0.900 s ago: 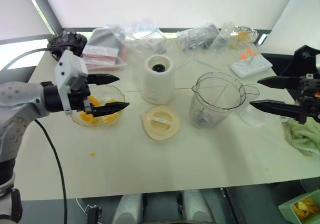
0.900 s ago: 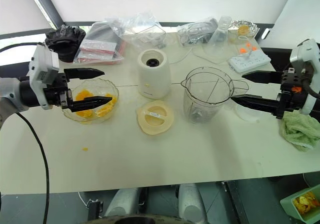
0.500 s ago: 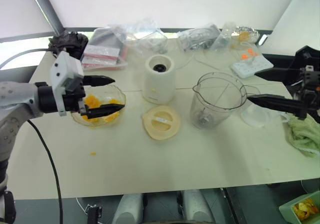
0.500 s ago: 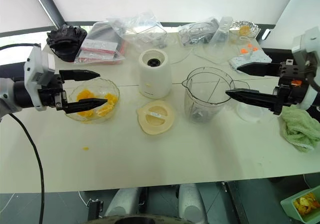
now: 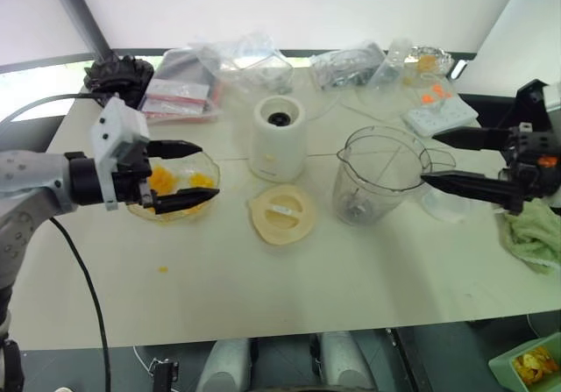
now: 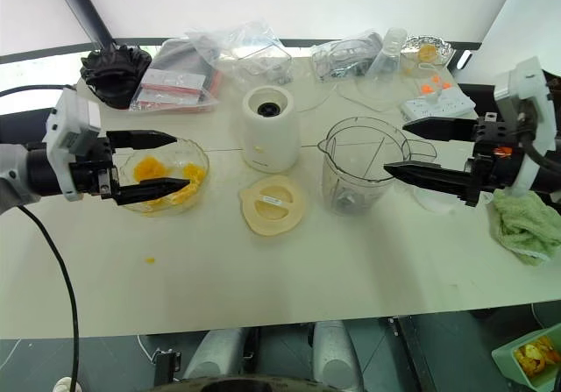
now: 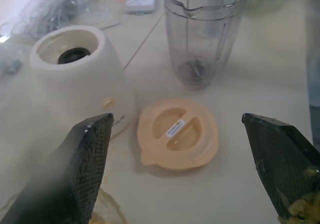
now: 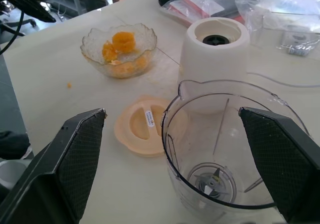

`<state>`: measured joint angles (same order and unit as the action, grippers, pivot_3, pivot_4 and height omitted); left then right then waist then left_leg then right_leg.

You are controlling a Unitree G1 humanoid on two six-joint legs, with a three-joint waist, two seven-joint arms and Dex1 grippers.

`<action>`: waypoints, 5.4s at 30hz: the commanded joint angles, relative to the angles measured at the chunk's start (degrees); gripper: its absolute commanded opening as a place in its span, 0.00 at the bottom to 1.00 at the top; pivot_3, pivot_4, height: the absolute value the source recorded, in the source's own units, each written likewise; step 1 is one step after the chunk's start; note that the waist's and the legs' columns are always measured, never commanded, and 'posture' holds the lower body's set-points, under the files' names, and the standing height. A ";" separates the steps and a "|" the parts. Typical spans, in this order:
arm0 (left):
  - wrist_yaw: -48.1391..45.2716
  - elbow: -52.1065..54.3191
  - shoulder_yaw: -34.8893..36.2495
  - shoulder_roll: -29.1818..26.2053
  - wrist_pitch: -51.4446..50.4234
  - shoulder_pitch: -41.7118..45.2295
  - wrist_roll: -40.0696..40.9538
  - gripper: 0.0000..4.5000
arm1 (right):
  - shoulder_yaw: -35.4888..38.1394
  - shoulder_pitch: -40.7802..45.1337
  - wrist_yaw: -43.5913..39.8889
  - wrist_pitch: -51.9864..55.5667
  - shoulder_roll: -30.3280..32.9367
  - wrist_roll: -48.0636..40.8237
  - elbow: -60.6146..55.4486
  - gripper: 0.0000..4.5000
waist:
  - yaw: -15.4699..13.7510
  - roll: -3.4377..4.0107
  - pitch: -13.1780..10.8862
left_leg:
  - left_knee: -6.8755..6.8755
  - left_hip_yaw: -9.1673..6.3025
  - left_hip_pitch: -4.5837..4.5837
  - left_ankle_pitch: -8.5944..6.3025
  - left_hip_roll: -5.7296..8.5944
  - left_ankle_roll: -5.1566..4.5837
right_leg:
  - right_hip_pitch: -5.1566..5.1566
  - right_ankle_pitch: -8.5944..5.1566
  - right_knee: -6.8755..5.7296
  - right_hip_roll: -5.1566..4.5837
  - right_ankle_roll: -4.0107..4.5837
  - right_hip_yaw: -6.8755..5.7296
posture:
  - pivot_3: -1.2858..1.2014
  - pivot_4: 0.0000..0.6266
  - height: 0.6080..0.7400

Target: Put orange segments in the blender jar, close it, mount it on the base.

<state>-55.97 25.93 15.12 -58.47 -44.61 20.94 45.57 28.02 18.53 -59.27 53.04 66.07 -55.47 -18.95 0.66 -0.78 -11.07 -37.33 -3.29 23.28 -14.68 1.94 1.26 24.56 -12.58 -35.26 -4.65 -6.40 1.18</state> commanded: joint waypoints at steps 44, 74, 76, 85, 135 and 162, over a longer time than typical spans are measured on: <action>-16.18 -63.41 -25.40 7.02 32.35 24.77 -41.93 0.96 | -31.84 10.68 18.97 -4.58 -31.31 3.15 -9.54 0.99 | 0.19 -0.18 0.06 | -0.52 -0.12 0.09 0.00 0.19 -0.04 | 0.24 0.08 -0.92 0.09 -0.05 -0.08 | 0.52 0.24 1.00; -13.86 -99.69 -31.23 23.22 42.38 40.27 -58.30 0.96 | -36.65 1.76 18.10 -5.25 -30.09 14.79 -12.92 0.99 | -0.05 -0.29 0.09 | -0.79 -0.19 0.10 -0.09 0.27 -0.19 | 0.11 0.10 -0.96 0.02 -0.12 -0.15 | 0.52 0.24 1.00; -12.87 -100.21 -31.62 23.83 42.31 39.98 -59.27 0.96 | -36.70 2.36 17.69 -5.24 -29.77 15.29 -12.32 0.99 | -0.07 -0.30 0.09 | -0.81 -0.20 0.10 -0.09 0.28 -0.19 | 0.08 0.10 -0.96 0.01 -0.13 -0.16 | 0.52 0.24 1.00; -9.74 -101.05 -31.12 26.75 41.27 39.52 -60.67 0.66 | -35.91 4.41 14.62 -4.81 -27.35 15.57 -10.48 1.00 | -0.18 -0.28 0.16 | -0.81 -0.22 0.00 -0.10 0.30 -0.19 | -0.05 0.10 -0.95 0.00 -0.14 -0.17 | 0.52 0.24 1.00; -11.19 -67.17 -7.19 15.91 22.98 25.46 -37.17 0.06 | -37.62 9.70 9.65 -9.06 -31.59 23.16 -2.36 1.00 | 0.03 -0.33 0.12 | -0.81 -0.25 0.06 -0.10 0.20 -0.19 | 0.04 0.10 -0.96 -0.01 -0.15 -0.17 | 0.52 0.24 1.00; -3.08 -52.02 -6.91 28.21 15.82 45.18 -22.18 0.06 | -33.15 1.42 17.16 -6.80 -31.26 22.43 -11.04 1.00 | 0.00 -0.34 0.13 | -0.81 -0.21 0.04 -0.10 0.30 -0.18 | 0.02 0.11 -0.93 -0.01 -0.14 -0.14 | 0.52 0.24 1.00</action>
<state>-57.72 -25.71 8.83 -30.32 -30.74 63.29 22.80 -7.08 20.04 -42.98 46.08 34.83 -31.91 -26.97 0.66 -1.11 -10.95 -38.13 -3.51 23.32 -14.78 2.24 1.08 24.59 -12.47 -36.19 -4.65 -6.54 1.02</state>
